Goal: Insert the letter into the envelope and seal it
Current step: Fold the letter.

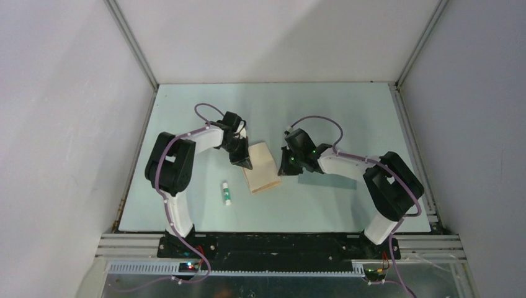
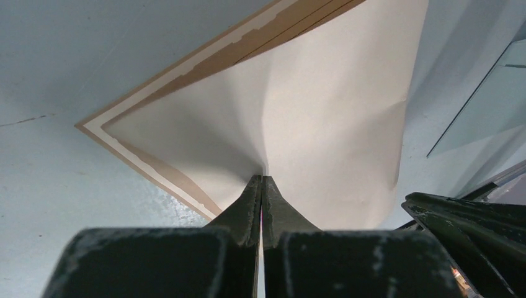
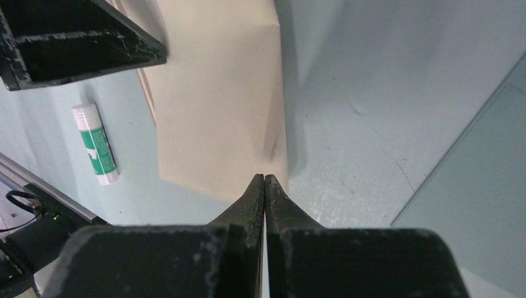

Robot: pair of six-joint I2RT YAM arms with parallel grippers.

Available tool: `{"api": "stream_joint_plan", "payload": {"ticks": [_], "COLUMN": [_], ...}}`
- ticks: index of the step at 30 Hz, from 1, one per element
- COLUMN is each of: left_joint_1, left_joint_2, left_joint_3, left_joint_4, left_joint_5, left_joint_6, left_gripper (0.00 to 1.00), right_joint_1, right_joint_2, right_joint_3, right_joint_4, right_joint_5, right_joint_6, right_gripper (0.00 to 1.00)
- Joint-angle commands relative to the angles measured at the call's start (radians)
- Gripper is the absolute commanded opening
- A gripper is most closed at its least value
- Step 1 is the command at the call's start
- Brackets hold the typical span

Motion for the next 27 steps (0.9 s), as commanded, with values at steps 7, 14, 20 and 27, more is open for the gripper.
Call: {"api": "stream_joint_plan", "payload": {"ticks": [7,14,20,27], "left_joint_1": [0.006,0.001,0.002,0.006], "left_joint_2": [-0.106,-0.127,-0.073,0.012], "left_joint_3": [0.047,0.092,0.105,0.064], "left_joint_4": [-0.099,-0.115,-0.113,-0.098], "left_joint_5": [-0.013,0.025,-0.005,-0.047], "left_joint_6": [0.037,0.026,0.039,0.054], "left_gripper": [0.0,0.0,0.0,0.0], "right_joint_1": [0.033,0.032,0.027,0.006], "right_joint_2": [0.114,0.022,0.002,0.046], "right_joint_3": [0.017,0.069,0.135,0.206], "right_joint_4": [0.013,-0.029,-0.035,-0.001], "right_joint_5": [-0.003,0.03,0.002,-0.034], "right_joint_6": [-0.018,-0.042,-0.051,-0.023], "right_gripper": [0.0,0.0,0.0,0.0]}}
